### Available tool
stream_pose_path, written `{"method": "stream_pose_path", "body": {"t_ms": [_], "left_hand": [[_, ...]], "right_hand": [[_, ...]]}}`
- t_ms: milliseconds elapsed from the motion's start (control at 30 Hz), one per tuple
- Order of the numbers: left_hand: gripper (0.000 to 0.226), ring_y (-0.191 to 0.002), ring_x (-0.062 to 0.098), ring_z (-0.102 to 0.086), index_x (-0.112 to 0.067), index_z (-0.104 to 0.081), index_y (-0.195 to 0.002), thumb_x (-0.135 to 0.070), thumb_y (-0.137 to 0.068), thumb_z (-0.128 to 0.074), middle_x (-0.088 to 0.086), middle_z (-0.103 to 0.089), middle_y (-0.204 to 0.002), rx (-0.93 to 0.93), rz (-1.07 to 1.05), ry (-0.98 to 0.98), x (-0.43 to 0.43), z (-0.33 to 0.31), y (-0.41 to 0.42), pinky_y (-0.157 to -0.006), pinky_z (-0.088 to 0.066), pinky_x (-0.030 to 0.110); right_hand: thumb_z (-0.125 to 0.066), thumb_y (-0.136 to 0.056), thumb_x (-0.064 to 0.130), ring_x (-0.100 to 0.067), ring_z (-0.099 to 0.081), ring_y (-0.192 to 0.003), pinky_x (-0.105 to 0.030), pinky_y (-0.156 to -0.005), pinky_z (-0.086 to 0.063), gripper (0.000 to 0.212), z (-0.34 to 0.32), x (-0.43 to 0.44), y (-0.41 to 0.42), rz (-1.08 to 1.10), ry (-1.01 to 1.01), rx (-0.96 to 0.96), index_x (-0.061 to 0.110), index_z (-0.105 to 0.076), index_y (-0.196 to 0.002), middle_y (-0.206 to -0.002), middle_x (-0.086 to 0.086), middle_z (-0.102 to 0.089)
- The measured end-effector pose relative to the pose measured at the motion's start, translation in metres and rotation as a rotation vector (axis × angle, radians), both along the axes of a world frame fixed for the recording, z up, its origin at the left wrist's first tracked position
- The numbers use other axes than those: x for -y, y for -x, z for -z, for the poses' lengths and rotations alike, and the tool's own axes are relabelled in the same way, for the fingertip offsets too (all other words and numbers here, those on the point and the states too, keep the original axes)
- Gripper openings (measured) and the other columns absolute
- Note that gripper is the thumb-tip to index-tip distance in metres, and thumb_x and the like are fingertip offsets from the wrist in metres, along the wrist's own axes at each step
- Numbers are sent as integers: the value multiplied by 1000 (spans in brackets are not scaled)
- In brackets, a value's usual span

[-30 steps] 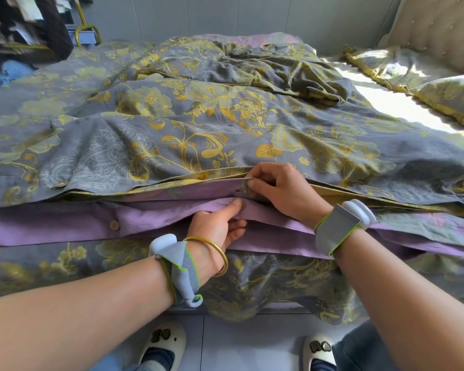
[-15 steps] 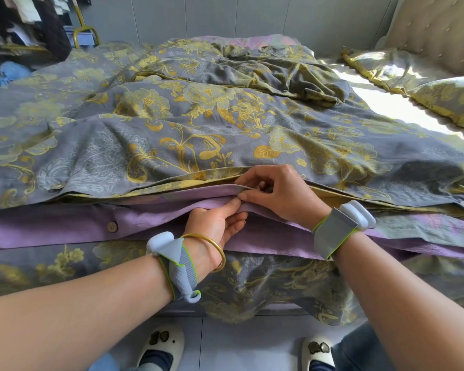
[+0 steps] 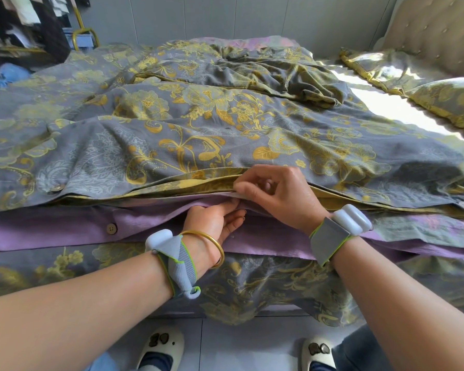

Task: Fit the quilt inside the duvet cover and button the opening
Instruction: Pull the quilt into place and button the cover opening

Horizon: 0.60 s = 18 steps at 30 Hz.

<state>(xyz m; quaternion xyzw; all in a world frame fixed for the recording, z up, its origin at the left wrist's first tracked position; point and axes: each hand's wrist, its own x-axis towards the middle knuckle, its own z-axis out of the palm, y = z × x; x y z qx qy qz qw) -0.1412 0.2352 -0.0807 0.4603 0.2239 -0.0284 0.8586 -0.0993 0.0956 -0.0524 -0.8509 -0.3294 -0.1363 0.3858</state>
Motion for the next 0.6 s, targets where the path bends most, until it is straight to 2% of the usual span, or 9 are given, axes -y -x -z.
{"method": "stream_pose_path", "body": {"t_ms": [100, 233, 467, 533, 600], "left_hand": [[12, -46, 10, -65, -4, -62, -80, 5, -87, -58, 2, -67, -51, 10, 5, 9, -1, 0, 0, -49, -56, 20], [14, -45, 9, -65, -3, -62, -79, 5, -88, -55, 3, -66, -49, -10, 6, 12, -2, 2, 1, -50, -56, 19], [16, -44, 7, -64, -3, -61, -76, 7, -87, -55, 1, -66, -48, -3, -12, -129, -4, 9, -5, -48, -54, 17], [15, -44, 7, -65, -2, -61, -75, 7, -86, -57, 1, -66, -48, -9, -24, -171, -4, 10, -6, -48, -54, 17], [15, -44, 7, -65, -2, -62, -73, 7, -85, -58, 1, -66, -48, -13, -25, -185, -4, 11, -6, -49, -55, 17]], "right_hand": [[-74, -84, 28, -3, -64, -64, -17, -64, -50, 5, 0, 0, -3, 71, -66, -66, 23, -75, -86, -71, 11, -71], [-77, -80, 26, -2, -53, -55, -9, -55, -38, 4, 4, -1, -5, 81, 65, -96, 25, -75, -78, -60, 15, -61], [-78, -80, 27, 4, -51, -51, -6, -53, -36, 6, 9, -2, -11, 69, 97, -250, 25, -72, -80, -61, 16, -60], [-78, -80, 24, 3, -54, -51, -9, -56, -41, 6, 11, -3, -12, 57, 61, -304, 23, -72, -80, -64, 12, -64], [-78, -80, 21, -4, -61, -54, -21, -60, -52, 6, 12, -3, -13, 43, 26, -370, 19, -72, -81, -67, 6, -67]]}}
